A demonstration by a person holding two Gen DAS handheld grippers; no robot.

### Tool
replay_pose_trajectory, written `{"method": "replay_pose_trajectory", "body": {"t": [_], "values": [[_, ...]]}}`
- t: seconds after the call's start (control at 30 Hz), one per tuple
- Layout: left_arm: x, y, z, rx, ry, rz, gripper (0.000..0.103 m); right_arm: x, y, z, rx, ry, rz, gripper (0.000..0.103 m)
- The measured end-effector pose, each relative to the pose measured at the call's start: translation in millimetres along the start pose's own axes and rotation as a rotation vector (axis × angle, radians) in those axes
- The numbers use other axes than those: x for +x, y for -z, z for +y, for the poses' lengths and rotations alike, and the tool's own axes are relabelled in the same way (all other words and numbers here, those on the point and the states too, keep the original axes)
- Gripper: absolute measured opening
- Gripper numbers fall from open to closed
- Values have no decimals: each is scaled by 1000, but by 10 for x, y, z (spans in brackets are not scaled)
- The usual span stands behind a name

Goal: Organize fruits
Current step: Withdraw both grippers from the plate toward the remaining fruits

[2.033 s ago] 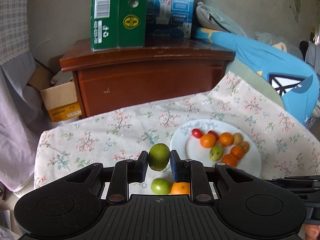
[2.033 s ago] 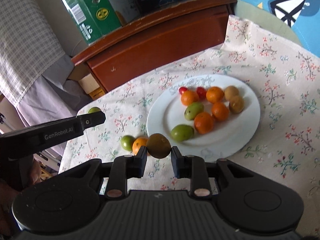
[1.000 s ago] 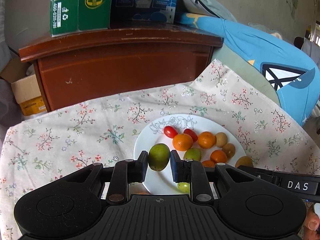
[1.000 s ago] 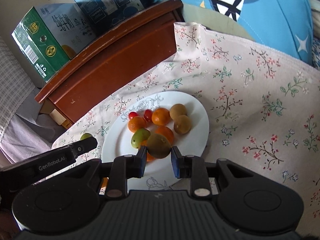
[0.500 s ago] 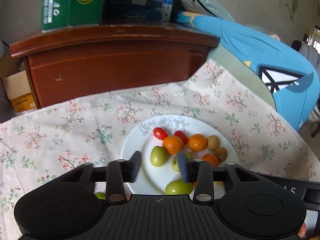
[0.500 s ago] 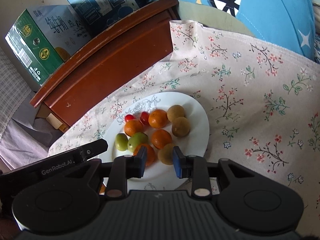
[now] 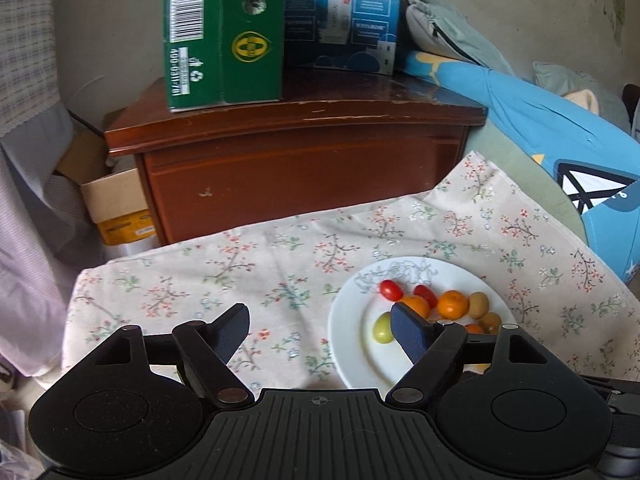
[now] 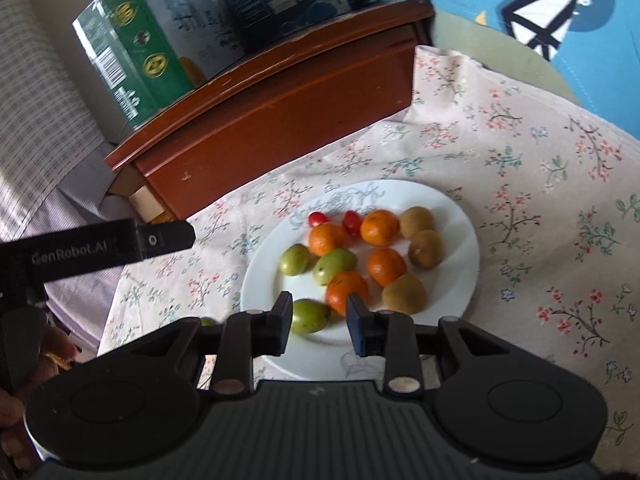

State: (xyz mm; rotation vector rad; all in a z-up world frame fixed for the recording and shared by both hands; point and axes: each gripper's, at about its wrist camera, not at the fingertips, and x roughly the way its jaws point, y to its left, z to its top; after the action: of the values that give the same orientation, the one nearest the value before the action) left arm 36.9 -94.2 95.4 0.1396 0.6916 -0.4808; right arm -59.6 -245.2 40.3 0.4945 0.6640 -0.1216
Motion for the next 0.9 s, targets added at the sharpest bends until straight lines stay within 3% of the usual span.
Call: {"method": "replay_pose_trajectory", "body": {"t": [0.5,0.9], "values": [[-169,178,587,-118,-117,55,86,222,261,440,-204,-109,69,35],[-37,281,675,-144,-140,116,86,446,274,635,-336,-94,54,38]]}}
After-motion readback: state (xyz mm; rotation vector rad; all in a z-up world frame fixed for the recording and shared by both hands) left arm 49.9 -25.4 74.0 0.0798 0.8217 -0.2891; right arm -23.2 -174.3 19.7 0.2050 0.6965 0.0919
